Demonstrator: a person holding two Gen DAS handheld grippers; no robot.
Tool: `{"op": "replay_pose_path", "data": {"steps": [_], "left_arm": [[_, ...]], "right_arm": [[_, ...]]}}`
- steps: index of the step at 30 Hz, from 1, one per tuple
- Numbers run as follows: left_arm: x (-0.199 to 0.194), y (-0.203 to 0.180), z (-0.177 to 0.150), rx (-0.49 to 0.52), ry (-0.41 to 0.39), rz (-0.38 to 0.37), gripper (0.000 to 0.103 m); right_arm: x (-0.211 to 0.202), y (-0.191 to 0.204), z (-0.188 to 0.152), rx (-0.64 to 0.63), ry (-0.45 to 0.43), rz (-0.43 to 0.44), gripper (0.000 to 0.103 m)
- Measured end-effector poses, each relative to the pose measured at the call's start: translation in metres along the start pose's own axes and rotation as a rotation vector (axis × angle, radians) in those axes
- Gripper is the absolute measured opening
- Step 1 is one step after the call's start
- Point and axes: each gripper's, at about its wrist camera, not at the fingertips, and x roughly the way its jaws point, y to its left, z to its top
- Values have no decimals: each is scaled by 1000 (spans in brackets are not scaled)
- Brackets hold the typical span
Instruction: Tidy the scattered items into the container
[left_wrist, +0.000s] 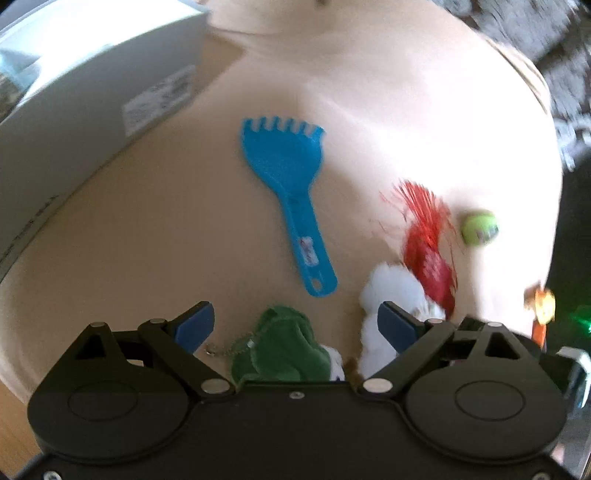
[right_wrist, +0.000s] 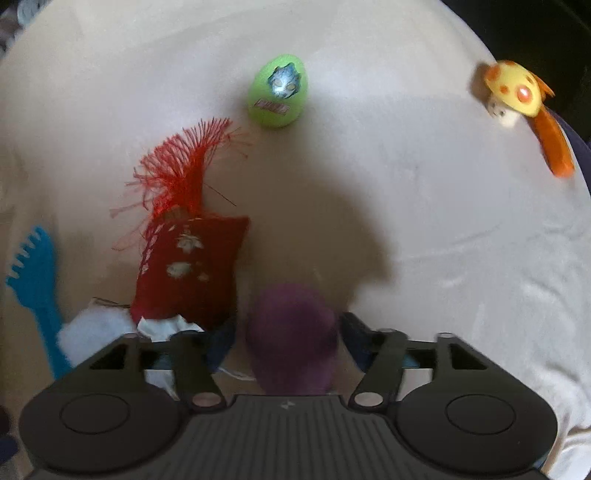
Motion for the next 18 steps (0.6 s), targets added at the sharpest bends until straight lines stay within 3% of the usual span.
{"op": "replay_pose_path", "data": {"steps": [4, 8, 14, 18], "left_arm": [[-3, -5, -4, 41, -3, -2, 92], [-2, -5, -5, 36, 10, -7, 92], [-3, -2, -6, 26, 9, -6, 92], [-1, 2, -3, 15, 13, -9, 92]], "right_arm": [[-52, -33, -12, 125, -95, 90, 84], [-77, -51, -12, 175, -118, 64, 84], [-31, -35, 0, 237, -80, 52, 78], [-8, -15, 14, 227, -110, 32, 77]]}}
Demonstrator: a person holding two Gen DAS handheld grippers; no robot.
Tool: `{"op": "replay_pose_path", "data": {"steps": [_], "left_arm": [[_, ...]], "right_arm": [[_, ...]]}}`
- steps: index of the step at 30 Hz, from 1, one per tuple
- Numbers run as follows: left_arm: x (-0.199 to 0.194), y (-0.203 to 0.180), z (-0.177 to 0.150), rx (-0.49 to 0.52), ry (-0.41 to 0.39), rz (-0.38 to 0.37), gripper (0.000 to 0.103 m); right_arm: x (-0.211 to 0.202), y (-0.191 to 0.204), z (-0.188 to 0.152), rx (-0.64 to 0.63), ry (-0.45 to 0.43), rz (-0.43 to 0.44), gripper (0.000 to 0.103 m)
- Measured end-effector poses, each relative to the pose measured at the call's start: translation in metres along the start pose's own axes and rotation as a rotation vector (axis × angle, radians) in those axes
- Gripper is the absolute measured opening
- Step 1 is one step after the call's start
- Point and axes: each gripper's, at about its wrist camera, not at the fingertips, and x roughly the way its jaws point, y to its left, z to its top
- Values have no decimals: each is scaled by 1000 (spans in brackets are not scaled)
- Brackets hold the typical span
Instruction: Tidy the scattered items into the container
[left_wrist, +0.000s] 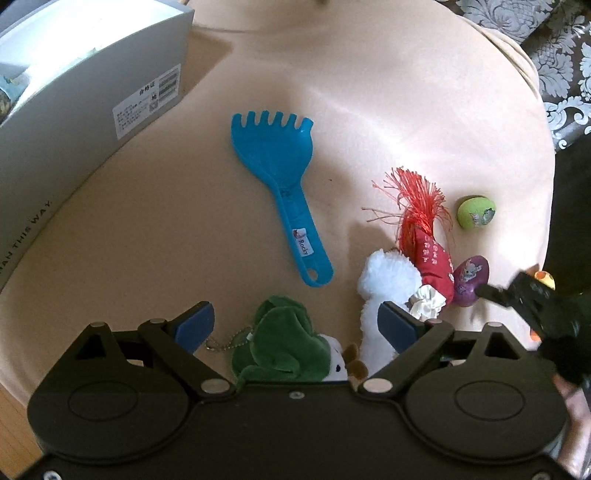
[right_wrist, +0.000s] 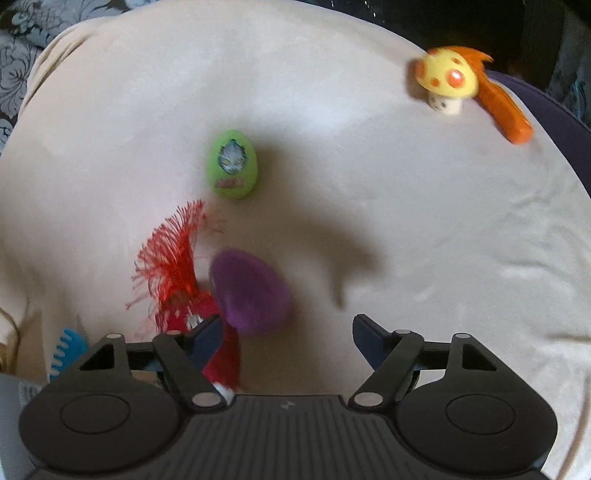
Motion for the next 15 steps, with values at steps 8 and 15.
{"op": "replay_pose_path", "data": {"steps": [8, 15], "left_arm": [[6, 3, 4, -17, 19, -9, 92], [4, -2, 1, 11, 14, 4, 92]], "right_arm": [[41, 25, 4, -42, 42, -75, 51], [20, 2, -1, -8, 94, -88, 50]]}}
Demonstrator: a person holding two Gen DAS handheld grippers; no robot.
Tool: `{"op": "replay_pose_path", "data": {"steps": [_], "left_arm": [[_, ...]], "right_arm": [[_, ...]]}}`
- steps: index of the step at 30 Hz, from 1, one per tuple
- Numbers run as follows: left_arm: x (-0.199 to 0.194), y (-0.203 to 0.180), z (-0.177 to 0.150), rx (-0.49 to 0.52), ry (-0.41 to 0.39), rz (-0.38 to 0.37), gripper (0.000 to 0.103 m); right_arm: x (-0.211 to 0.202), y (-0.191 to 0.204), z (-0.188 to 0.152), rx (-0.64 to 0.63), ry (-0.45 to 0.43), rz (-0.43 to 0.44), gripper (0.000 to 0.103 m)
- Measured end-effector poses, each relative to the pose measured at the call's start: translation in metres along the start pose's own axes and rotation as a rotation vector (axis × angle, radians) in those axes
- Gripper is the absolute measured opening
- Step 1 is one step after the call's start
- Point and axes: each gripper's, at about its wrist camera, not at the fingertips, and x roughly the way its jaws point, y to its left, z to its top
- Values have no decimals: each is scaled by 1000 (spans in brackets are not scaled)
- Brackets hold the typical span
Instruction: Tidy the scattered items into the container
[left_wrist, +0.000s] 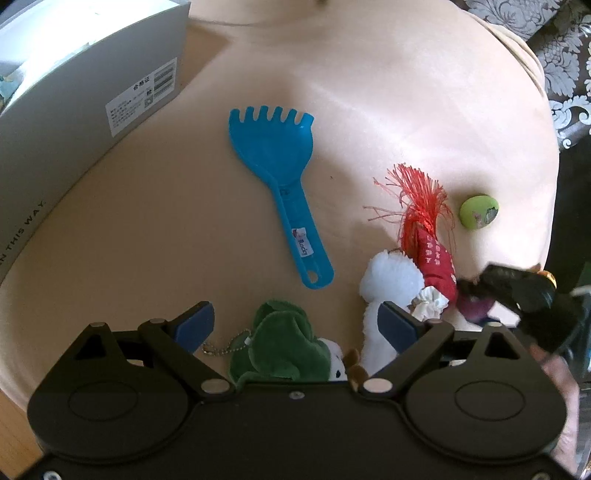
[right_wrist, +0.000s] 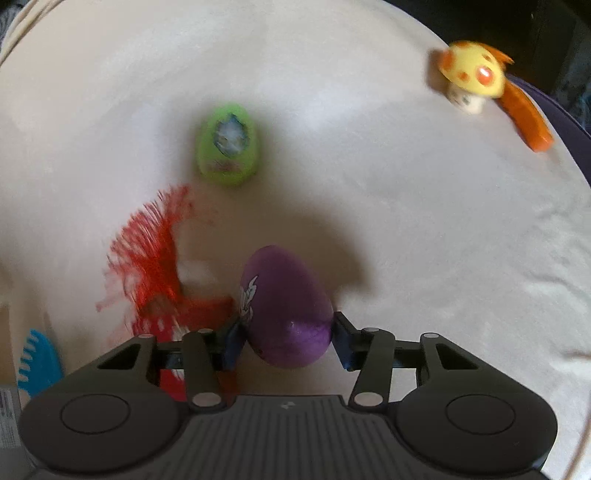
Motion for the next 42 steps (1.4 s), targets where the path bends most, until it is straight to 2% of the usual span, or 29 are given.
{"op": "replay_pose_path", "data": {"steps": [4, 8, 13, 17, 19, 25, 30, 35, 37, 39, 40, 42], "left_arm": [[0, -6, -2, 42, -3, 10, 92], [3, -16, -5, 128, 27, 0, 92], [10, -27, -10, 260, 95, -21, 92], [9, -31, -13, 339, 103, 3, 92], [11, -29, -12, 369, 116, 10, 92], [19, -32, -13, 484, 122, 112, 92], [24, -33, -14, 478, 164, 68, 92], [37, -43, -22, 506, 223, 69, 92], [42, -48, -26, 535, 231, 85, 89], [46, -51, -30, 569, 225, 113, 72], [47, -53, -31, 586, 217, 124, 68], [46, -54, -33, 600, 200, 122, 66]], "right_arm": [[-18, -31, -21, 12, 65, -6, 51], [-35, -57, -51, 14, 110, -12, 51], [-50, -74, -93, 28, 130, 25, 51], [-48, -80, -118, 65, 123, 72, 52], [-51, -78, -122, 54, 101, 73, 53], [-50, -80, -122, 78, 87, 113, 65], [-49, -85, -122, 89, 85, 134, 65], [-48, -92, -119, 116, 89, 163, 67], [-48, -93, -118, 118, 88, 171, 67], [-48, -93, -118, 121, 85, 174, 67], [-47, -93, -118, 120, 84, 174, 67], [-47, -92, -118, 114, 81, 174, 68]]}}
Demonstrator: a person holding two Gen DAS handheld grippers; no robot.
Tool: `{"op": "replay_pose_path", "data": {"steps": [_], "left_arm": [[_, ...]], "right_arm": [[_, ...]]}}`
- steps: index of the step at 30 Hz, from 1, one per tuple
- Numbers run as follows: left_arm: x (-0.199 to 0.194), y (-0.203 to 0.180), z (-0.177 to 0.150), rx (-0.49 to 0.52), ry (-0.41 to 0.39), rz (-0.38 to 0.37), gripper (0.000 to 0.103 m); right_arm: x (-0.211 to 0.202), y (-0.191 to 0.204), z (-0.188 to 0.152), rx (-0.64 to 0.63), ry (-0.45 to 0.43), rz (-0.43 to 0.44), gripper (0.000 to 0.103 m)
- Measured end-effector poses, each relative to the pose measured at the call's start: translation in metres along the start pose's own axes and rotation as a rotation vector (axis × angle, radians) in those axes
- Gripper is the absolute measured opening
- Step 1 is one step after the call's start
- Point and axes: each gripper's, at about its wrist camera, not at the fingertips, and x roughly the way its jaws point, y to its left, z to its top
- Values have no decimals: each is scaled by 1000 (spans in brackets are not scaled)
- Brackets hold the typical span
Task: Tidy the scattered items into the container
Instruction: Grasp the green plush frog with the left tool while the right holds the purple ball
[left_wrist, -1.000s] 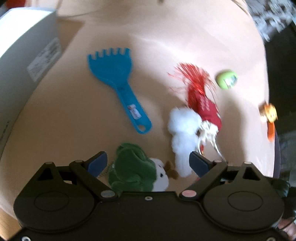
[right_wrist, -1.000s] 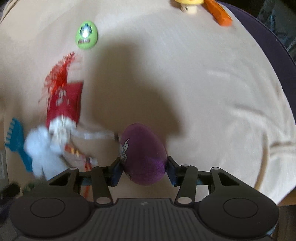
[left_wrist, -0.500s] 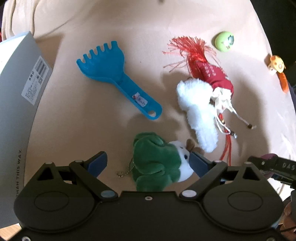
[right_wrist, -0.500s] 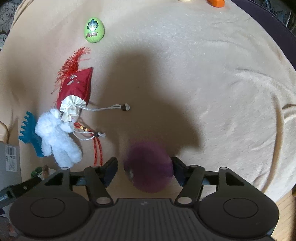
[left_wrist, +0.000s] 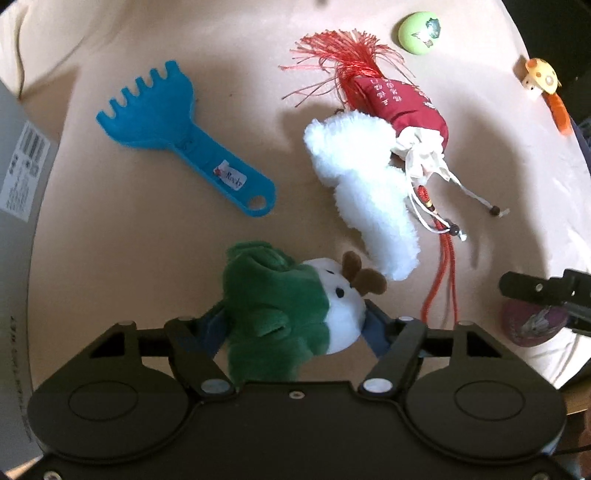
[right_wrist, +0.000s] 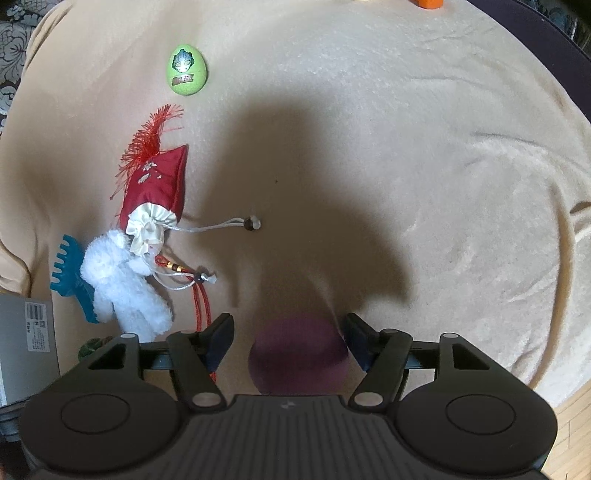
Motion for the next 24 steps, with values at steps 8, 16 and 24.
{"op": "replay_pose_path", "data": {"steps": [8, 16, 24], "left_arm": [[-5, 8, 1, -45, -35, -32, 64], [-6, 2, 1, -7, -43, -1, 64], [-9, 5, -1, -31, -56, -12, 65]], "right_arm": [[-10, -2, 3, 13, -35, 43, 66], [-84, 31, -27, -285, -473, -191, 70], [-111, -8, -59, -82, -532, 77, 81]]}}
